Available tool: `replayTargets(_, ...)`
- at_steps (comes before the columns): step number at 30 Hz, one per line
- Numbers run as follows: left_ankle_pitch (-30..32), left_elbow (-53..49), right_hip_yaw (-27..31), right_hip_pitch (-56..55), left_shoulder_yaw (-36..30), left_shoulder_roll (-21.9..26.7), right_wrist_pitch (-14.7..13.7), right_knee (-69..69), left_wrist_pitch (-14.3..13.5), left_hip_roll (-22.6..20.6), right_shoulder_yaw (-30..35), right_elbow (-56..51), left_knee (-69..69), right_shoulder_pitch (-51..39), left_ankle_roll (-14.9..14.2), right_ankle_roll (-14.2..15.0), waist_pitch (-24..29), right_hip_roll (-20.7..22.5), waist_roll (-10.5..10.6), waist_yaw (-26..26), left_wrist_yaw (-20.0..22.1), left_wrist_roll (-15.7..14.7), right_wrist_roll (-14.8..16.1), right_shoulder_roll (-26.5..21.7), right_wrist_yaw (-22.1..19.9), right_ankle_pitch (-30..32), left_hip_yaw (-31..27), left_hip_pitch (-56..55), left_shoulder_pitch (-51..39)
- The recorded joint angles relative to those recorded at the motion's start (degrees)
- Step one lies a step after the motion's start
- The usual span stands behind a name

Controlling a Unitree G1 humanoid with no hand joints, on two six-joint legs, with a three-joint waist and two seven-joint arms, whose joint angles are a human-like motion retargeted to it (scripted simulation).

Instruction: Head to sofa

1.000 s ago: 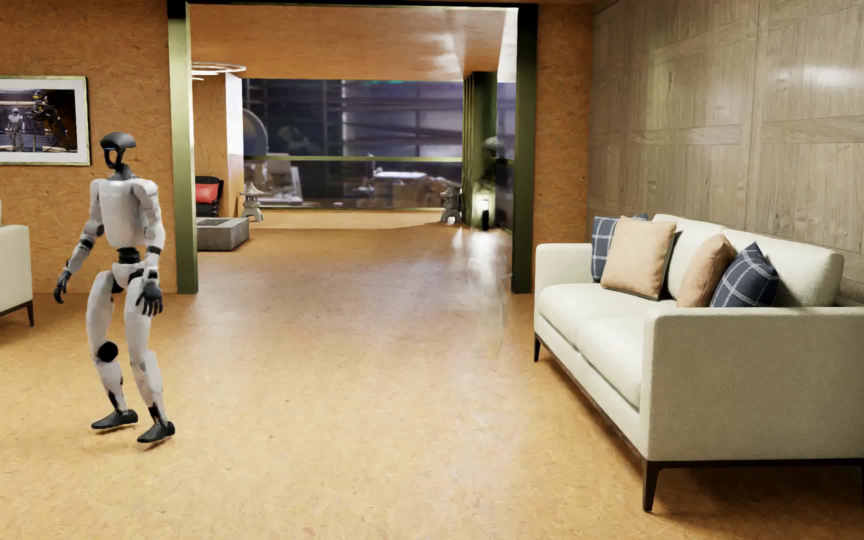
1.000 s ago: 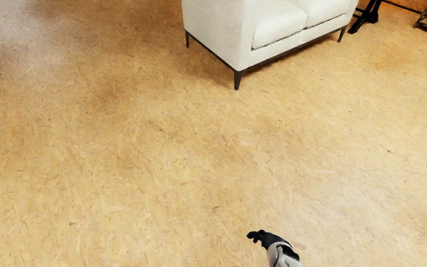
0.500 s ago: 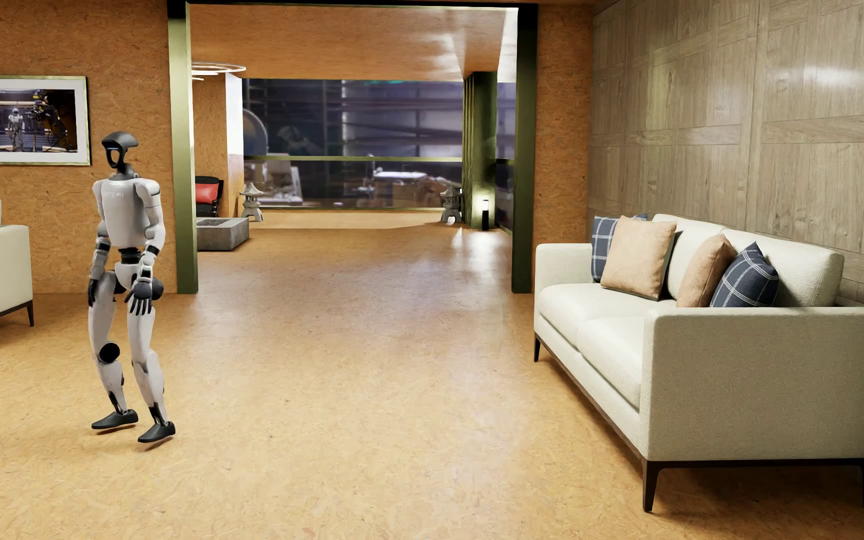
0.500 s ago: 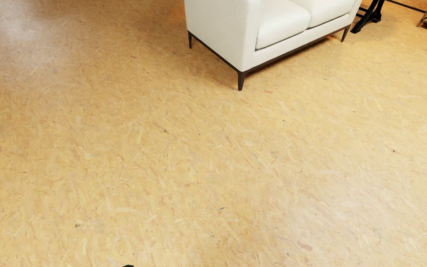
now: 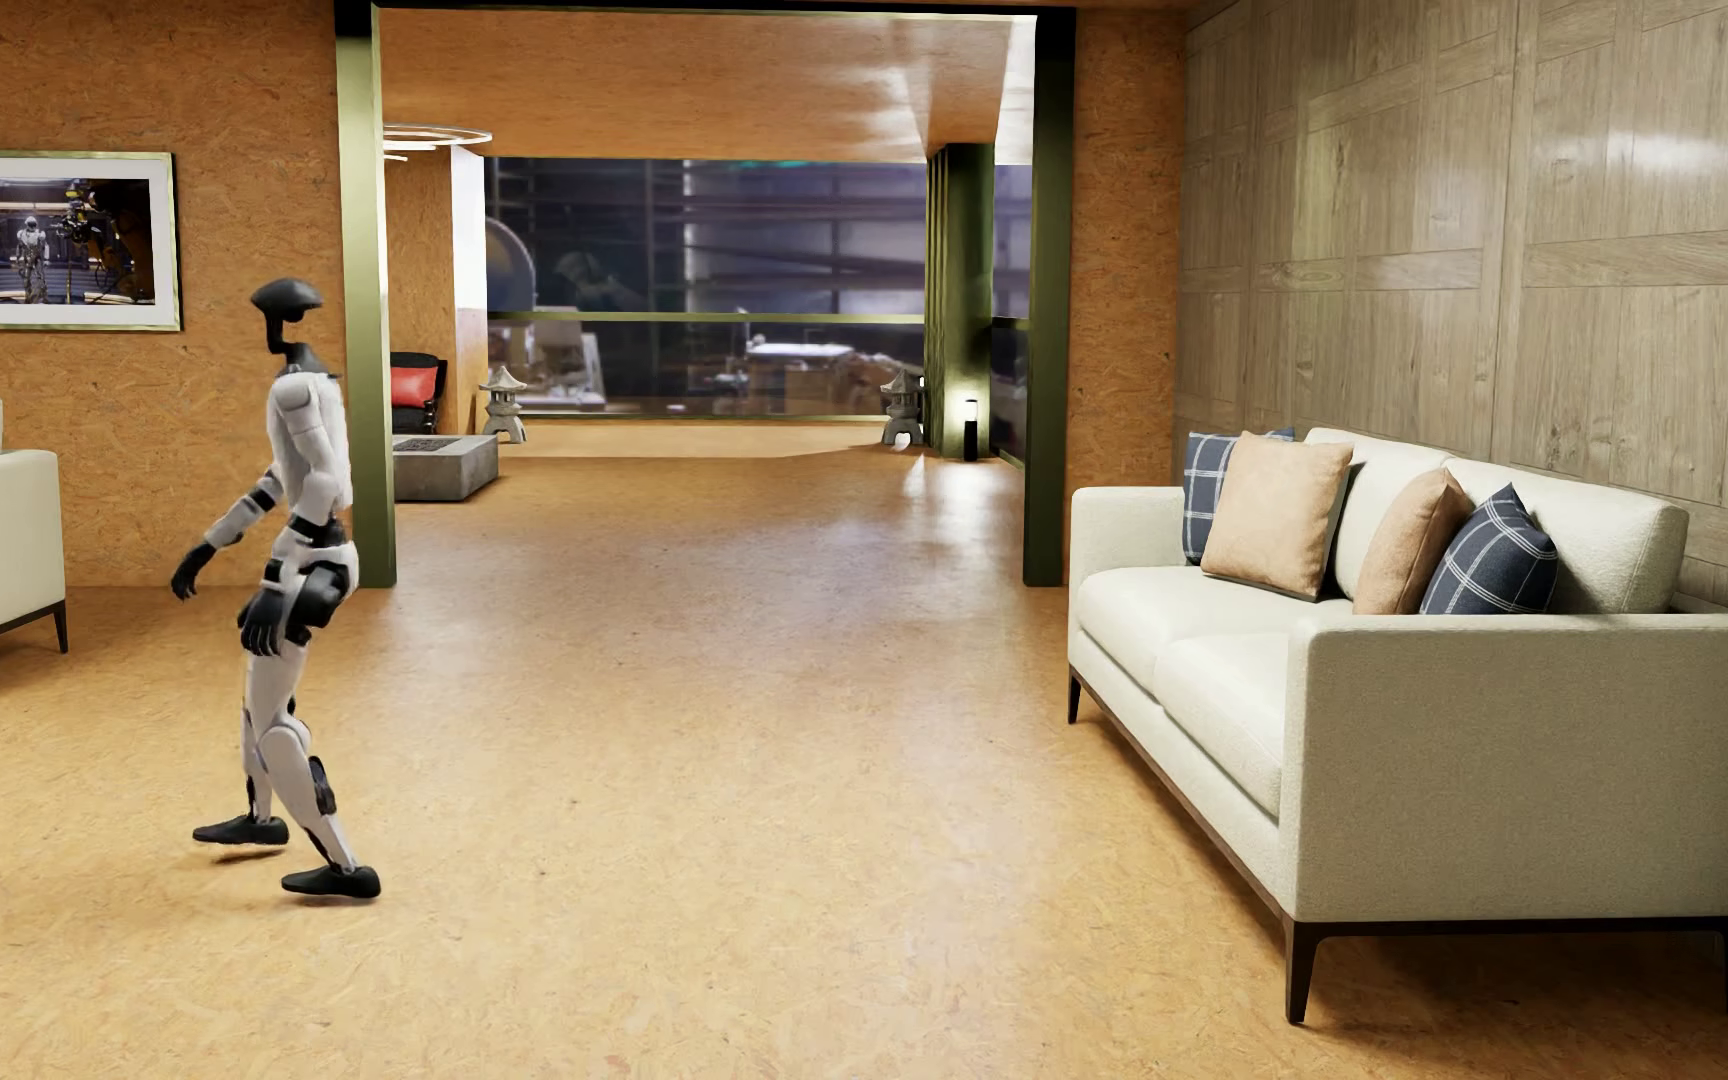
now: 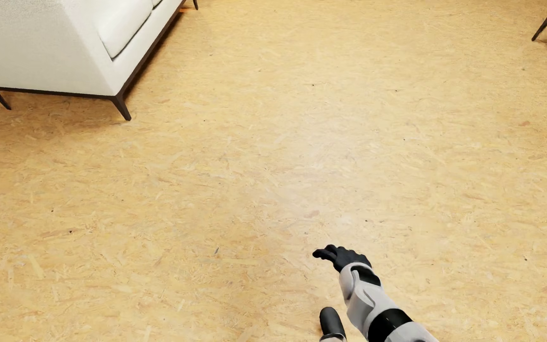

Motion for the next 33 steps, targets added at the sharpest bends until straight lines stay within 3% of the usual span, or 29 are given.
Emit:
replayTargets(1,1.4,1.0,-10.0,-2.0,-1.7,1.2,-0.5,-1.4,0.4,1.0,-0.8,-2.2,-1.4,0.3,0.7,-5.8,0.5,-4.3,-1.2,0.3,-0.6,0.9,0.7,1.3,-2.0,-1.4,5.6,-0.7,-0.2)
replayTargets(2,2.9,2.3,-24.6,-2.4,-2.9,2.2,-1.0,-3.3,0.9,2.0,-1.6,-4.1,-3.1,1.5,1.3,-10.7,0.7,-9.9,-2.5,0.5,-0.9,1.4,1.8,2.7,-3.7,-4.8,11.2,-1.0,-0.5)
replayTargets(3,4.5,3.9,-42.8,-1.1,-3.2,2.9,-1.6,-3.9,1.8,3.0,-1.6,-5.3,-5.2,3.1,1.8,-9.6,0.7,-15.7,-3.8,0.7,-1.1,1.6,2.9,3.9,-4.5,-5.8,16.6,-1.1,-0.7)
replayTargets(4,6.4,5.6,-55.6,0.9,-3.2,3.6,-1.8,-2.3,2.9,4.3,-0.6,-5.6,-7.7,4.9,2.2,-12.3,0.5,-19.5,-4.6,0.5,-1.3,1.7,3.2,4.5,-4.0,-5.2,21.3,-0.8,-1.1)
replayTargets(5,8.2,7.2,-63.7,3.4,-3.3,4.3,-2.0,0.3,3.8,5.8,1.2,-5.4,-10.4,6.7,2.5,-14.1,0.3,-21.7,-5.0,0.1,-1.3,2.0,2.8,4.4,-2.9,-4.6,25.7,0.0,-1.4)
replayTargets(6,9.8,8.2,-65.2,5.0,-3.3,4.8,-1.8,5.0,4.3,7.4,3.2,-4.6,-12.8,8.5,2.6,-15.7,0.1,-22.9,-5.0,-0.6,-1.2,2.4,2.0,3.7,-1.5,-4.5,29.7,1.1,-1.4)
replayTargets(8,12.4,8.4,-60.2,6.8,-3.7,5.7,-0.2,16.3,3.9,10.7,5.3,-1.5,-16.0,11.8,2.8,-16.0,-0.2,-24.7,-4.6,-2.2,-0.7,2.8,1.5,1.2,0.8,-5.1,37.0,3.2,-0.8)
replayTargets(11,15.8,5.4,-57.9,14.3,-3.1,6.6,4.9,23.4,1.7,15.5,-3.0,4.3,-18.3,18.2,2.7,-18.6,-1.1,-28.7,-4.4,-3.1,2.4,1.4,6.2,-1.8,-2.5,-6.9,46.3,4.7,-0.3)
replayTargets(12,17.0,4.2,-61.1,18.7,-2.8,6.8,6.8,22.1,1.1,16.9,-8.1,6.0,-18.9,20.3,2.5,-20.6,-1.5,-30.8,-4.5,-3.0,3.4,0.5,8.9,-2.4,-4.9,-7.6,49.2,5.1,-0.5)
replayTargets(14,19.5,1.7,-77.9,31.2,-2.1,6.8,8.2,15.7,0.0,20.0,-15.2,7.7,-19.7,23.9,1.9,-24.6,-2.5,-34.9,-5.0,-1.7,4.9,-1.9,12.2,-4.2,-6.7,-9.0,55.5,6.0,-1.2)
replayTargets(15,21.0,0.7,-87.9,37.2,-0.9,7.0,8.2,12.3,-0.9,22.4,-15.9,7.7,-19.6,25.1,1.5,-23.6,-3.0,-35.0,-5.2,-1.0,5.7,-3.3,12.1,-5.4,-5.8,-8.3,58.7,6.5,-1.3)
replayTargets(16,22.6,-0.5,-95.3,41.3,1.0,6.6,8.1,8.7,-1.4,25.2,-14.1,8.0,-19.7,25.0,0.5,-11.6,-3.2,-33.4,-5.4,-0.6,6.8,-5.0,10.6,-5.8,-4.2,-5.3,62.0,7.3,-1.3)
replayTargets(17,24.3,-2.3,-92.7,39.3,3.7,6.7,7.2,7.4,-1.9,28.5,-11.4,8.2,-20.4,23.8,0.5,-6.4,-3.1,-30.7,-5.2,-1.1,7.9,-6.7,8.8,-6.0,-1.7,-5.9,65.0,8.9,-0.3)
replayTargets(19,21.4,-5.8,-81.9,32.1,10.0,5.3,6.3,7.8,-1.5,38.0,-5.8,9.6,-18.9,18.8,2.1,-9.4,-2.6,-22.7,-3.9,-2.2,9.8,-10.3,4.8,-3.5,3.9,-9.0,66.1,10.5,2.9)
replayTargets(20,17.3,-6.2,-76.5,29.3,12.3,4.3,4.7,8.0,-1.0,41.6,-4.0,8.1,-17.5,17.2,2.4,-10.8,-2.3,-18.1,-3.2,-2.3,9.8,-11.0,3.4,-2.5,7.3,-10.6,60.2,9.8,3.9)
replayTargets(21,13.9,-5.4,-71.4,27.4,13.1,3.8,2.7,7.8,-0.2,42.5,-3.7,5.6,-16.3,16.4,4.8,-12.3,-2.1,-13.6,-2.6,-1.9,8.6,-10.4,2.5,-1.9,10.1,-12.0,48.2,7.2,4.8)
replayTargets(22,12.6,-4.1,-66.7,26.4,12.8,3.9,0.7,6.9,0.6,40.4,-5.2,2.5,-14.5,16.2,5.2,-13.8,-1.9,-9.5,-2.2,-1.5,6.5,-9.0,2.8,-1.3,10.8,-13.0,34.2,4.5,5.5)
replayTargets(24,12.9,0.4,-57.7,24.5,10.3,3.9,-1.7,5.6,2.6,29.9,-9.8,-4.0,-8.7,17.0,-2.4,-16.3,-1.6,-3.2,-1.5,-0.9,1.5,-4.2,3.5,-0.1,7.6,-14.0,9.5,0.3,5.4)
replayTargets(25,12.2,1.7,-53.1,23.5,9.9,3.4,-2.6,5.3,3.7,24.1,-9.8,-6.3,-5.6,16.3,-4.6,-17.2,-1.6,-0.7,-1.3,-0.8,-1.2,-2.4,2.1,-0.3,6.8,-14.3,2.5,-1.2,5.3)
replayTargets(26,11.4,1.8,-48.5,22.7,9.9,2.5,-2.9,5.2,4.2,19.9,-8.8,-7.9,-2.6,14.6,-5.4,-18.0,-1.5,1.8,-1.0,-0.8,-2.8,-1.2,-0.1,-0.9,6.9,-14.7,0.2,-3.0,5.5)
replayTargets(27,10.9,1.0,-43.6,22.0,9.9,1.6,-3.0,5.2,3.7,17.8,-7.4,-8.7,-0.2,12.0,-4.5,-18.6,-1.5,4.1,-0.8,-0.7,-2.8,-0.3,-2.6,-1.4,7.6,-15.0,2.0,-5.2,6.1)
replayTargets(29,11.5,-1.3,-33.8,21.4,8.1,0.7,-2.4,5.7,1.0,17.1,-7.1,-8.9,1.7,7.2,-3.0,-19.6,-1.4,8.8,-0.1,-0.2,0.1,1.5,-4.7,-1.3,6.8,-16.3,10.4,-10.0,7.7)
replayTargets(32,17.8,-2.3,-21.0,24.1,4.2,1.9,-1.2,5.2,-0.9,14.4,-10.1,-6.8,-5.9,4.5,-1.2,-20.8,-1.4,14.0,0.3,1.1,-0.1,2.4,-2.2,-0.3,-0.4,-18.1,19.0,-15.5,8.1)
replayTargets(33,21.4,-2.3,-17.6,25.8,3.2,3.0,-0.8,4.7,-0.8,12.6,-11.2,-5.9,-11.4,5.1,-4.1,-21.0,-1.5,14.9,0.3,1.3,-1.6,2.5,-0.9,-0.3,-2.6,-18.7,19.9,-16.2,7.6)
